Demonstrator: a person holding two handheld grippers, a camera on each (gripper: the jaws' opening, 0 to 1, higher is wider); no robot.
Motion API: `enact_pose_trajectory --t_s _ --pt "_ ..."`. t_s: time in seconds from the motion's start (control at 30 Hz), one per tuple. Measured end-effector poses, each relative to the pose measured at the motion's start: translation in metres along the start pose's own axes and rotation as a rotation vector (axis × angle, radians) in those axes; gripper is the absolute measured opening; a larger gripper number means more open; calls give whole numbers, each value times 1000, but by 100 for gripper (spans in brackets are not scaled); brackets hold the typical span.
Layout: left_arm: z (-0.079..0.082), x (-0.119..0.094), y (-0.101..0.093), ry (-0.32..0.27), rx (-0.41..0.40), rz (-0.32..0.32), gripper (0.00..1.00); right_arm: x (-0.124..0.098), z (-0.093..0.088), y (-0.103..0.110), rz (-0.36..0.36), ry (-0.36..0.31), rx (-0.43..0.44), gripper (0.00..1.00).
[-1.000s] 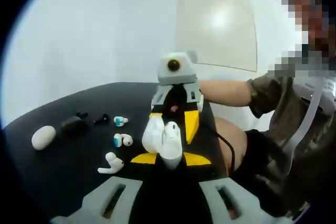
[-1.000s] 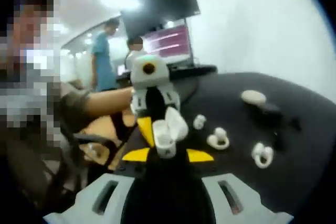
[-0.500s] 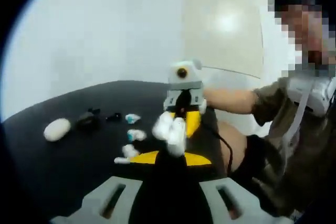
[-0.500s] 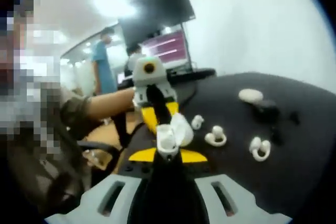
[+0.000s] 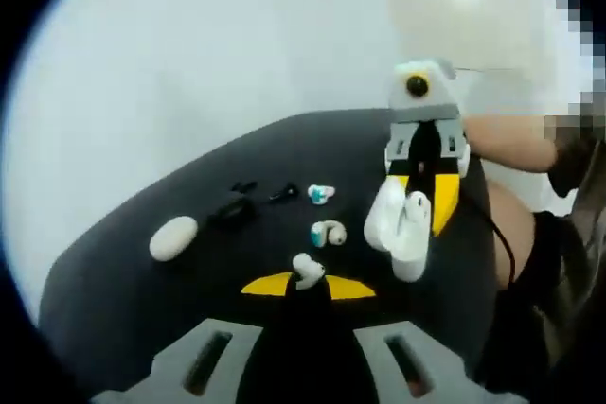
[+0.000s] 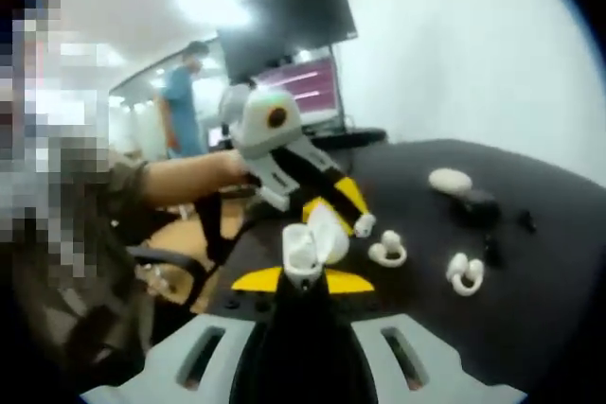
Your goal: Pick up three earphones and place each one into its charging case using tactile feedback, ensure that each earphone is properly inserted and securely positioned inside the case.
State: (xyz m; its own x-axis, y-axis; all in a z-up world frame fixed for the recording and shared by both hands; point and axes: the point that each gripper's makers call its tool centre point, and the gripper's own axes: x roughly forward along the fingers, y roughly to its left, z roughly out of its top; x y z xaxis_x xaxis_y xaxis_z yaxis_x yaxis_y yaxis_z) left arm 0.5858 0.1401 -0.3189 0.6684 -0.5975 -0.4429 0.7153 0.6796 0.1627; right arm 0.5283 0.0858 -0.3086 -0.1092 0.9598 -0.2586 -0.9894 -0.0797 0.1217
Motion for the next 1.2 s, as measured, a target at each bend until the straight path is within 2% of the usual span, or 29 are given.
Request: enact_pose_trajectory --t_s 0.23,0.3,0.37,0.43,0.47,0.57,0.63,0.67,0.7,0.73,0.77,0.83,0.87,0.9,0.93,0.97,1.07,1.2 --pt "3 8 10 0 -23 17 10 1 0 0 -1 -4 -23 17" --pt "1 4 13 33 -26 6 6 1 0 0 0 -5 -24 17" --pt "3 -4 16 38 -35 -15 0 1 0 0 0 -5 -27 17" --pt "-1 -9 17 73 -68 -53 0 1 0 0 -1 -6 -29 17" --pt "-6 -12 22 117 -66 -66 0 1 0 0 -1 -6 -30 17" --pt "-11 -19 40 174 -7 0 0 0 0 1 -1 -7 -33 17" --pt "-3 -22 36 148 -14 -7 1 0 0 1 -1 -7 -33 17" --pt "6 -20 26 99 -26 -32 4 0 0 1 0 -8 -32 17" --pt "10 -18 19 78 -27 -53 8 0 0 1 1 -9 -31 17" --pt "11 -17 15 82 -10 -54 9 0 0 1 1 -9 -30 17" --pt "9 -13 14 92 14 -48 8 0 0 1 2 -9 -31 17" --pt "-4 -4 21 171 101 10 6 -1 0 1 4 -9 -33 17" --pt "-9 1 21 192 112 0 6 -1 -1 1 5 -9 -33 17" --pt "-10 6 19 193 93 -16 5 -1 -1 1 5 -9 -35 17" --pt "-4 9 16 149 54 -41 3 -1 0 1 4 -9 -36 17" --pt "-6 9 14 159 5 -63 2 -1 -1 1 4 -10 -37 17" --pt "-6 7 17 162 -70 -104 2 -2 -1 1 6 -11 -39 17" --pt "-4 -9 26 161 -53 -80 1 -2 -1 2 7 -12 -41 17"
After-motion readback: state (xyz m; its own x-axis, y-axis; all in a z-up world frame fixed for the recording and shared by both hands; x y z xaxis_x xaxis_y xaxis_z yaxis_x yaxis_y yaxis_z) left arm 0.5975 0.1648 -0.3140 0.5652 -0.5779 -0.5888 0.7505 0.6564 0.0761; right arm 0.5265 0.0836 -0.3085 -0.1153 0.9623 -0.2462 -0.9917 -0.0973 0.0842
